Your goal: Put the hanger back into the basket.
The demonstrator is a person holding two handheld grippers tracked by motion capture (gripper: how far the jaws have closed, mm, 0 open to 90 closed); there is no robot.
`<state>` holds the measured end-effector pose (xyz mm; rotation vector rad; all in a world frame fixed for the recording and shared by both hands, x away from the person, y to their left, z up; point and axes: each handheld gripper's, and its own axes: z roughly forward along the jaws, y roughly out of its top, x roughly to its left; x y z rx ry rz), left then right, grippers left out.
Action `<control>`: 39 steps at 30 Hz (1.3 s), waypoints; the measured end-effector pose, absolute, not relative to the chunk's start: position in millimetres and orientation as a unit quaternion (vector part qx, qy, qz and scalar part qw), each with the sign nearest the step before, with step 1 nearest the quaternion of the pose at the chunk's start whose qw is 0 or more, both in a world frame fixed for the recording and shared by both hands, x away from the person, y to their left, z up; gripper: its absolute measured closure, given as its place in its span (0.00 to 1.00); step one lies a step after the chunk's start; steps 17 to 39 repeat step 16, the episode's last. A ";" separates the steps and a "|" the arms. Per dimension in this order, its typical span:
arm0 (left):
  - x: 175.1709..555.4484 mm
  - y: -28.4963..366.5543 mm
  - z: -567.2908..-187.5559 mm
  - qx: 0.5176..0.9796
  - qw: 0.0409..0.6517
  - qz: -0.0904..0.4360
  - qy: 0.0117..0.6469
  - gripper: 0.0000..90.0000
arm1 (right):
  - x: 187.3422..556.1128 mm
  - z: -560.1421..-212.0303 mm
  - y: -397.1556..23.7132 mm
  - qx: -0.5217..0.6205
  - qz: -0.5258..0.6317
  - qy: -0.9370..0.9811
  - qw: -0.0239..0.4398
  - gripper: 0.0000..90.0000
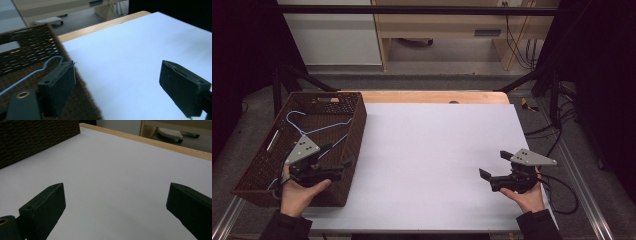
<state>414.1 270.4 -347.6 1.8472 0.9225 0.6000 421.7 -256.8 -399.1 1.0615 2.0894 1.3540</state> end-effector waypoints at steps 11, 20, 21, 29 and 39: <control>407.3 247.0 -369.7 0.761 0.500 0.223 0.348 0.11 | 420.4 -398.3 -258.5 0.382 0.494 0.750 0.217 0.03; 406.4 245.5 -372.7 0.759 0.502 0.225 0.348 0.11 | 420.1 -398.4 -259.5 0.381 0.495 0.750 0.217 0.03; 406.4 245.5 -372.7 0.759 0.502 0.225 0.348 0.11 | 420.1 -398.4 -259.5 0.381 0.495 0.750 0.217 0.03; 406.4 245.5 -372.7 0.759 0.502 0.225 0.348 0.11 | 420.1 -398.4 -259.5 0.381 0.495 0.750 0.217 0.03; 406.4 245.5 -372.7 0.759 0.502 0.225 0.348 0.11 | 420.1 -398.4 -259.5 0.381 0.495 0.750 0.217 0.03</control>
